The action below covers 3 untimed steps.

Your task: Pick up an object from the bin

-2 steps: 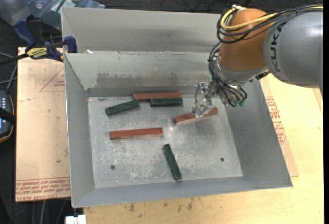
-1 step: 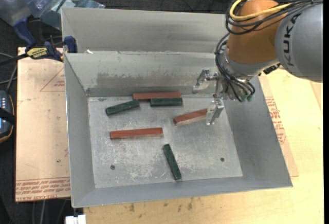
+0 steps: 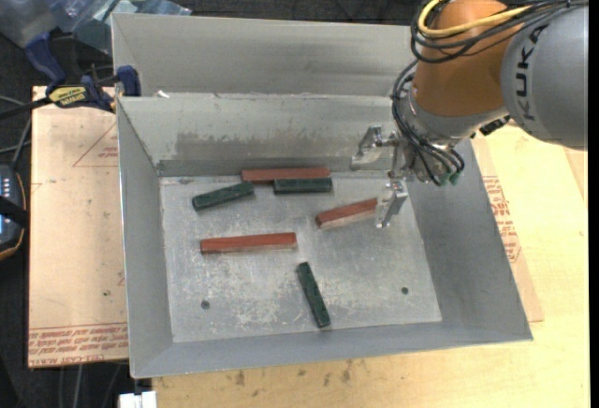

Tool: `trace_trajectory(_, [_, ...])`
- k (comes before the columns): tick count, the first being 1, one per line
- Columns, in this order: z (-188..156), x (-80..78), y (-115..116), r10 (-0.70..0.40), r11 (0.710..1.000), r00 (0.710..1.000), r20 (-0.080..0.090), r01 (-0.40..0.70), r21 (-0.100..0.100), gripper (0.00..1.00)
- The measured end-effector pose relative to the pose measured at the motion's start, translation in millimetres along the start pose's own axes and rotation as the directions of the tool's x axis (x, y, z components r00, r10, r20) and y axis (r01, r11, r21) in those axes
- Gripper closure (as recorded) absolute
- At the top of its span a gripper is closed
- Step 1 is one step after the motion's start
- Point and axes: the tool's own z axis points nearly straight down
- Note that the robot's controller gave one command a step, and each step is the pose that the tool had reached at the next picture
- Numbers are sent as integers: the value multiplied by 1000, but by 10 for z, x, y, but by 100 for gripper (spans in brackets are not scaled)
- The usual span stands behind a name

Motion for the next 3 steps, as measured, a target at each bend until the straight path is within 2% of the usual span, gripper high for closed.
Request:
trace_trajectory(1, [952, -150, -100, -115, 993, 993, 0, 115, 0, 100])
trace_trajectory(2, [952, -150, -101, -115, 993, 993, 0, 115, 0, 100])
trace_trajectory(3, [-1041, -164, -137, -130, 991, 991, 7, 130, 3, 100])
